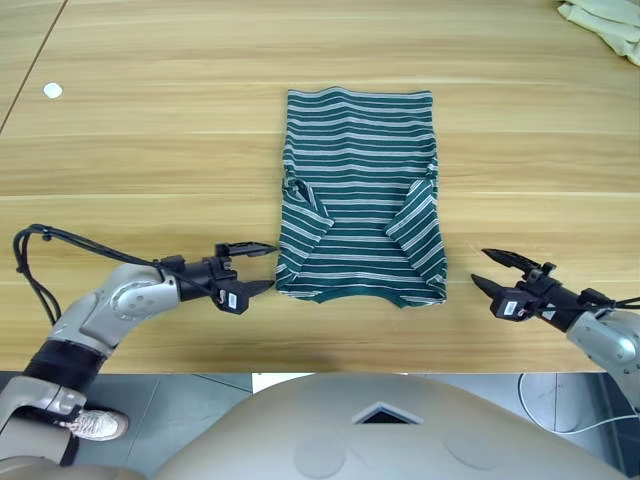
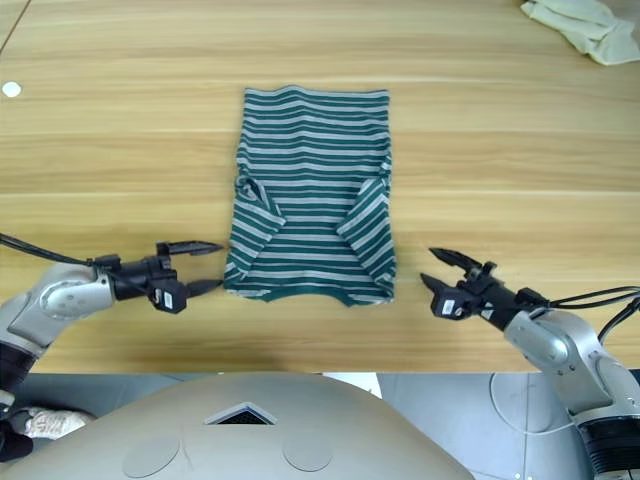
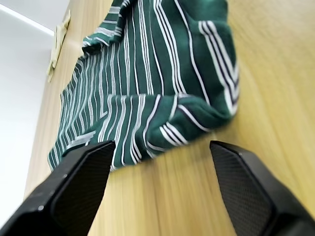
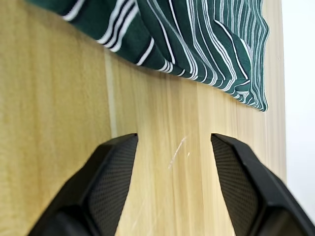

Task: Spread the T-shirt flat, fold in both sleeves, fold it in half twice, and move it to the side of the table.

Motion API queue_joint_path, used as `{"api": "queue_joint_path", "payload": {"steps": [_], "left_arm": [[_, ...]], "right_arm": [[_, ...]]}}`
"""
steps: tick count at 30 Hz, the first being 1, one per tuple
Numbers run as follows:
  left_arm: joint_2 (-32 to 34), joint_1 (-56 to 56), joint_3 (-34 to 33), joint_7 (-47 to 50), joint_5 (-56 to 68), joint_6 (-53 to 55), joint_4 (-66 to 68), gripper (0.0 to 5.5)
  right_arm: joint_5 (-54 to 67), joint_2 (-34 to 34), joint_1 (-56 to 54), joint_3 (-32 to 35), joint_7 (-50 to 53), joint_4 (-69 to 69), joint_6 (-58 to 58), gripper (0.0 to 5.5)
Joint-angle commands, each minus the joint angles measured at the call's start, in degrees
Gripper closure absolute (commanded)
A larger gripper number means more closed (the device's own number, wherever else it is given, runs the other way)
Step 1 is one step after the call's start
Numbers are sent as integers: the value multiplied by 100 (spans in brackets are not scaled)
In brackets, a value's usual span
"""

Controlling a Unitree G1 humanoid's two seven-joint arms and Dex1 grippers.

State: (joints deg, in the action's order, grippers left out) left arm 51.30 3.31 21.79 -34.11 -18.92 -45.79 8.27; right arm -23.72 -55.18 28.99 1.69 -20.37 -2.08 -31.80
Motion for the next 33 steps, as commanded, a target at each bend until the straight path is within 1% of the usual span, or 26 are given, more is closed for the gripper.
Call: {"api": "queue_joint_path", "payload": {"steps": [1, 4, 7, 14, 20, 23, 30, 32, 33], "left_arm": [[-210, -135, 494, -244, -755, 11, 626, 190], [-255, -147, 671, -337, -750, -119, 689, 190], [-197, -22, 789, -541, -345, -251, 520, 190], [-220, -119, 930, -448, -443, -315, 834, 335], [-393, -344, 844, -84, -654, -322, 1310, 445], [-431, -347, 867, -67, -682, -361, 1343, 482], [-481, -305, 877, -38, -651, -341, 1268, 541], [-495, -314, 882, -48, -660, -333, 1263, 550], [-501, -317, 883, -48, -666, -334, 1255, 550]], "right_arm": [[-81, -21, -16, -97, -209, -15, -26, 272], [-83, -12, -46, -101, -251, -8, -64, 272], [-89, 3, -59, -97, -270, -12, -83, 272], [-93, 9, -217, -308, -454, -34, -202, 272], [-8, 106, -354, -759, -699, -115, -364, 272], [-7, 109, -401, -906, -752, -112, -405, 272], [-16, 36, -306, -947, -738, -151, -416, 272], [-63, 64, -384, -990, -726, -99, -431, 272], [-97, 72, -432, -1028, -727, -56, -451, 294]]}}
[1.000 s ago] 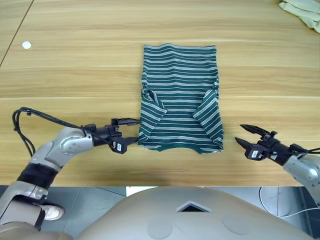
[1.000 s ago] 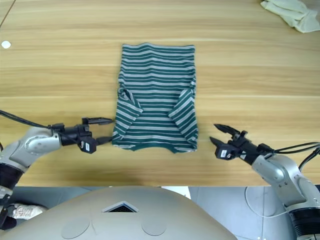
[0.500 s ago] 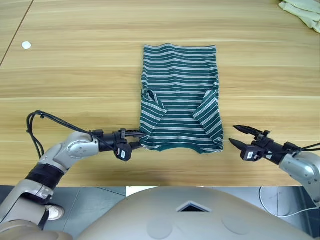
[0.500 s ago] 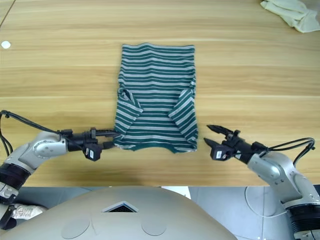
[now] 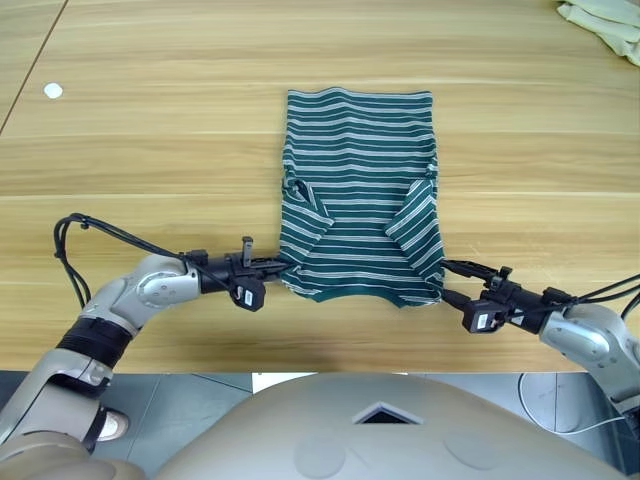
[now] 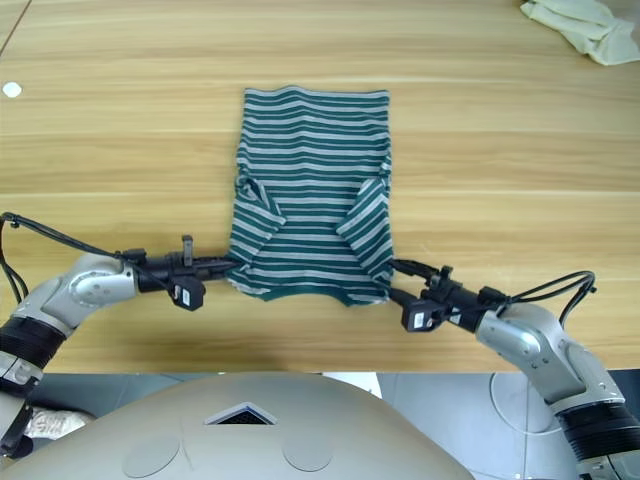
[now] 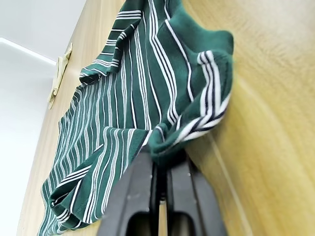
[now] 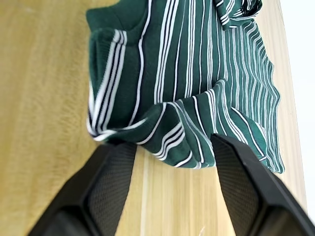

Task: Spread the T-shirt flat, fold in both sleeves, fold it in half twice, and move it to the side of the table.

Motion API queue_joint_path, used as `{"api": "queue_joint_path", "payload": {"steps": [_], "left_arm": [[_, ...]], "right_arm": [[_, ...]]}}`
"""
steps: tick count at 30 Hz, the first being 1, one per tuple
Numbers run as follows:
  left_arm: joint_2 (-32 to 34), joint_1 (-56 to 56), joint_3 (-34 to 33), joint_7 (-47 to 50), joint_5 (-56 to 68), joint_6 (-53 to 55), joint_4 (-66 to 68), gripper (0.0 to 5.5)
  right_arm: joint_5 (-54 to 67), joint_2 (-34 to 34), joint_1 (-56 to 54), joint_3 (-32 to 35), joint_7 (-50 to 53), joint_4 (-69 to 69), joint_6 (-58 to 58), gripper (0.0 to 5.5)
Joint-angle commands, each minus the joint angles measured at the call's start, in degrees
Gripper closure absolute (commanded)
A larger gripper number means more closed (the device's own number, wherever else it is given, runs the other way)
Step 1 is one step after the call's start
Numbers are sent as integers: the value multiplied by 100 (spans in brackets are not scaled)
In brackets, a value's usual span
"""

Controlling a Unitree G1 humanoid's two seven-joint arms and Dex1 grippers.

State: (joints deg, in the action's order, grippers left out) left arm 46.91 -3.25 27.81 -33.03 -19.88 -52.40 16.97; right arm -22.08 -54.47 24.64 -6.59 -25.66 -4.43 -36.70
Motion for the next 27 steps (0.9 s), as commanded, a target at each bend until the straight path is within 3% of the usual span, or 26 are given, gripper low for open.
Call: {"api": "queue_joint_path", "payload": {"steps": [1, 14, 23, 27], "left_arm": [[-69, 340, 282, -153, -573, 322, 379, 550], [-115, 339, 294, -169, -523, 304, 330, 550], [-55, 1281, 388, -426, 976, 210, -354, 550], [201, 2186, -25, -131, 1282, 442, -1215, 550]], "right_arm": [[-290, 8, -50, -247, -204, 220, 10, 311], [-355, 4, -291, -537, -184, 457, -154, 547], [816, -56, 293, -44, -88, 569, -335, 547], [1430, -85, 1192, 434, -98, 46, -501, 547]]}}
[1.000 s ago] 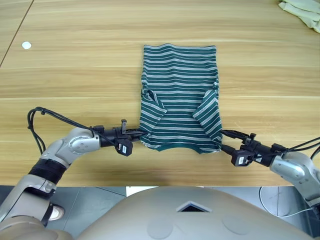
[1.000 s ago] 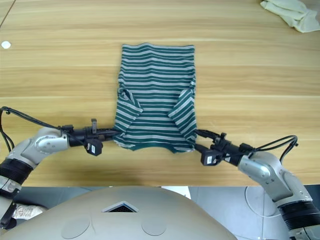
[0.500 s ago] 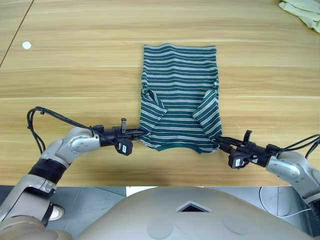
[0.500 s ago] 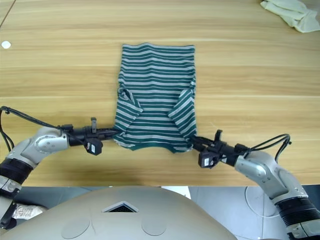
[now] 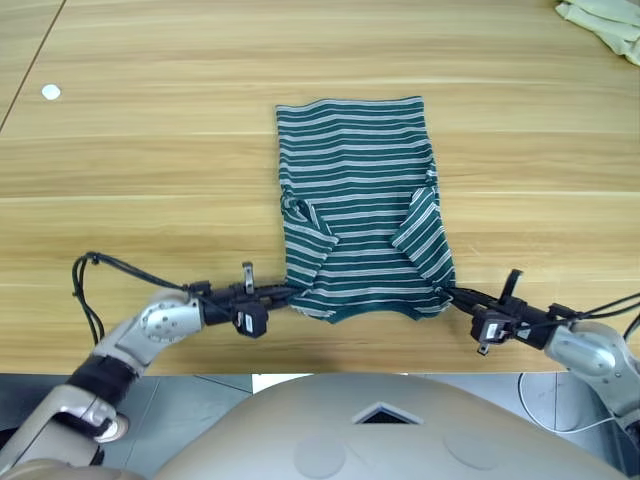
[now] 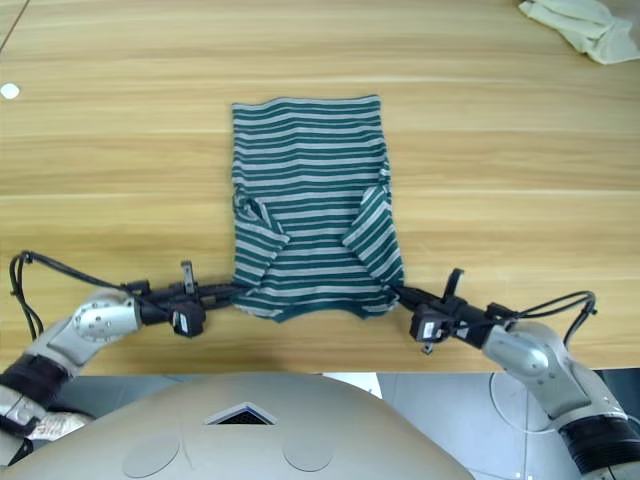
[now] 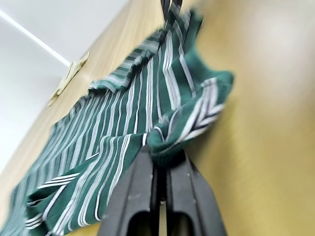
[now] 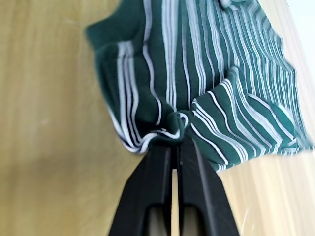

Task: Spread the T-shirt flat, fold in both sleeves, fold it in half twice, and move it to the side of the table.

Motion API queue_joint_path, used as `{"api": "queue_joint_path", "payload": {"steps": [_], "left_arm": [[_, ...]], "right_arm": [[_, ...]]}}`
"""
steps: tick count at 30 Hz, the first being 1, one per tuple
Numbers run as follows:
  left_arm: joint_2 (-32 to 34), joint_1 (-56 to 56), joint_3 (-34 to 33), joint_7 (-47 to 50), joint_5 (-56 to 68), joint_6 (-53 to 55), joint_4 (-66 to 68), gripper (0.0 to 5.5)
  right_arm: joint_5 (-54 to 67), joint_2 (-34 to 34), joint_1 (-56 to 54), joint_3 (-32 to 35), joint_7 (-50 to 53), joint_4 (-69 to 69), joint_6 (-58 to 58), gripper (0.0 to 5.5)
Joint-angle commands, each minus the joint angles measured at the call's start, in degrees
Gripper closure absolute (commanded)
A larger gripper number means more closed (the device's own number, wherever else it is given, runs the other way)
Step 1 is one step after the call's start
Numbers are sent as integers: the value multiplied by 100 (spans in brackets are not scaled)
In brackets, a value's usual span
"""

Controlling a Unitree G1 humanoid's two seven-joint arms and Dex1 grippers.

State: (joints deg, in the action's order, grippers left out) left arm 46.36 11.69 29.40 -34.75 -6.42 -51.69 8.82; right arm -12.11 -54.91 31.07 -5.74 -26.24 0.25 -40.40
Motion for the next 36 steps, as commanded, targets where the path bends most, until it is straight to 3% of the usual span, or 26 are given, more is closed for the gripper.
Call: {"api": "queue_joint_path", "payload": {"steps": [1, 6, 12, 17, 24, 29, 36], "left_arm": [[313, 868, -284, 70, -15, 428, -594, 550], [136, 1024, -809, 331, -24, 741, -886, 550], [-663, -188, -1447, 767, 14, 1456, -581, 550], [-1259, -1487, -1723, 1149, -243, 2008, 68, 550], [-1813, -3290, -1698, 1871, -996, 2263, 2038, 550], [-2312, -4374, -1398, 2063, -1331, 1809, 3861, 550], [-2529, -5014, -1325, 2644, -1640, 1628, 5292, 550]], "right_arm": [[500, -14, 692, 423, -53, -578, -126, 547], [1053, 116, 852, 698, -148, -1092, -190, 547], [988, 986, -1307, 384, 8, -1040, 244, 547], [204, 1844, -3202, 65, 392, 196, 657, 547], [-937, 2609, -5289, -324, 1392, 2698, 922, 547], [-1246, 2789, -6106, -474, 1984, 4126, 762, 547], [-1480, 3028, -6832, -740, 2478, 5435, 548, 547]]}}
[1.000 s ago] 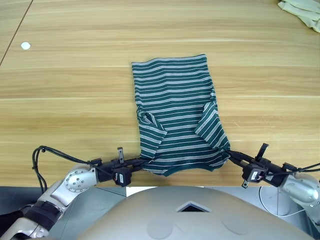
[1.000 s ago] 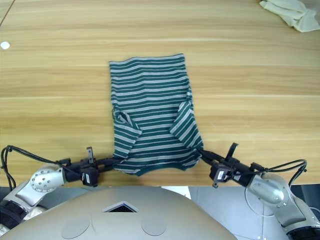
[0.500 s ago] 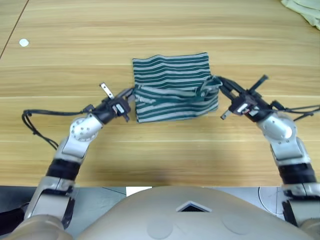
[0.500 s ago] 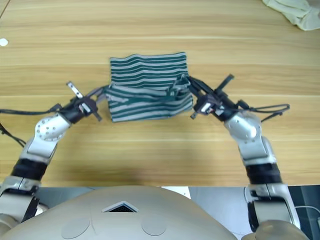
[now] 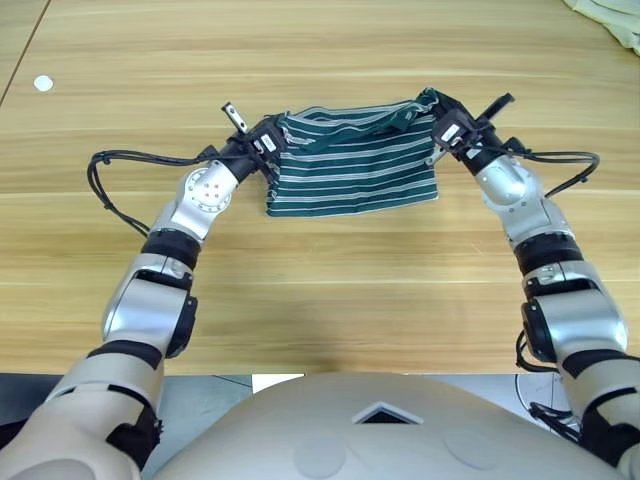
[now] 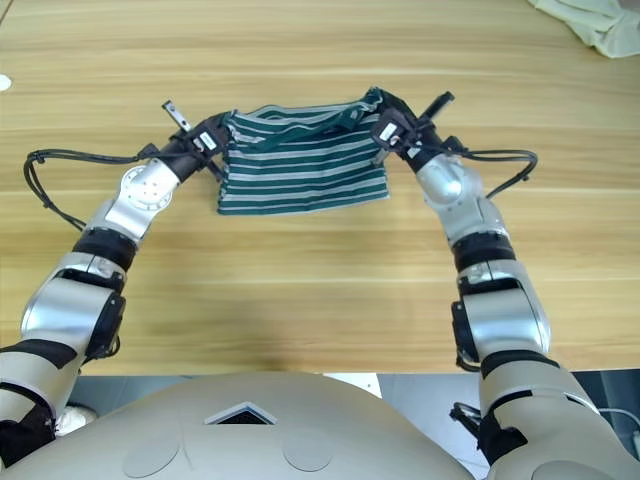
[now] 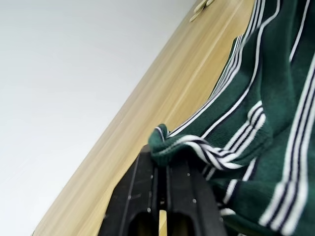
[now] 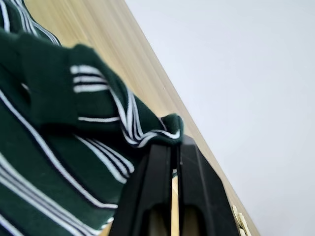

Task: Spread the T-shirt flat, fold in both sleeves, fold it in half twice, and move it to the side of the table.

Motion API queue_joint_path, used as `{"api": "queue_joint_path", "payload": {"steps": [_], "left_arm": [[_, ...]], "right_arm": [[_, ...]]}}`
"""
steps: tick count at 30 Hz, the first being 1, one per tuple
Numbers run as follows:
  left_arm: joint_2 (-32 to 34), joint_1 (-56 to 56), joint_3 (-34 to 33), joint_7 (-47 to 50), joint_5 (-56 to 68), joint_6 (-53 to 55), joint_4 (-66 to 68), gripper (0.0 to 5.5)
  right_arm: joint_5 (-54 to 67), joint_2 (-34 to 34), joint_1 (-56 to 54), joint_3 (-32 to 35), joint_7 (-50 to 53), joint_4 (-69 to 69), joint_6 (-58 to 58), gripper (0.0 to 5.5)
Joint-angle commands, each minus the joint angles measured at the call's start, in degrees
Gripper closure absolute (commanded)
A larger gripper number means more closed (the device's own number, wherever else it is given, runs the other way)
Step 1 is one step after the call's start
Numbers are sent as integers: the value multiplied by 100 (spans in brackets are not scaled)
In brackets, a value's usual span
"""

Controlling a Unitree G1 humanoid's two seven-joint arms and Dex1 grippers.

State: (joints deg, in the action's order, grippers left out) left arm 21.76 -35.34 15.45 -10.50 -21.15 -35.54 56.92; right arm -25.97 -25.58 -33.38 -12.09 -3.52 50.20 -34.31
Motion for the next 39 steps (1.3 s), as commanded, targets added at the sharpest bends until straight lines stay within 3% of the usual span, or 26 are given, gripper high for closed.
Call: {"api": "queue_joint_path", "payload": {"steps": [1, 9, 16, 19, 22, 28, 32, 35, 39], "left_arm": [[-78, -386, 64, 339, -195, 71, 658, 550], [-292, -794, -132, 860, -152, 417, 1453, 408], [-282, -1161, -408, 1350, -58, 953, 1850, 289], [-159, -1060, -724, 1684, 160, 865, 1806, 289], [-53, -855, -1208, 1899, 593, 522, 1669, 289], [-113, -553, -1439, 1678, 881, 90, 1452, 289], [-165, -506, -1288, 1405, 743, -103, 1336, 289], [-168, -540, -1078, 1266, 548, -232, 1273, 289], [-6, -630, -718, 1144, 206, -381, 1168, 289]], "right_arm": [[-140, 159, -528, -154, 290, 651, -48, 519], [-373, 642, -1379, -464, 822, 1942, 303, 383], [-642, 979, -1308, -864, 1195, 1601, -95, 252], [-1211, 1411, -866, -1672, 840, 966, -215, 252], [-1755, 1727, -836, -2387, 325, 1260, 96, 252], [-2073, 1690, -1279, -2905, -445, 1947, 438, 252], [-1768, 659, -785, -3175, -1642, 1136, -1172, 252], [-857, -895, 489, -3085, -2507, -690, -1867, 252], [356, -2937, 2479, -2070, -2566, -3096, -1348, 252]]}}
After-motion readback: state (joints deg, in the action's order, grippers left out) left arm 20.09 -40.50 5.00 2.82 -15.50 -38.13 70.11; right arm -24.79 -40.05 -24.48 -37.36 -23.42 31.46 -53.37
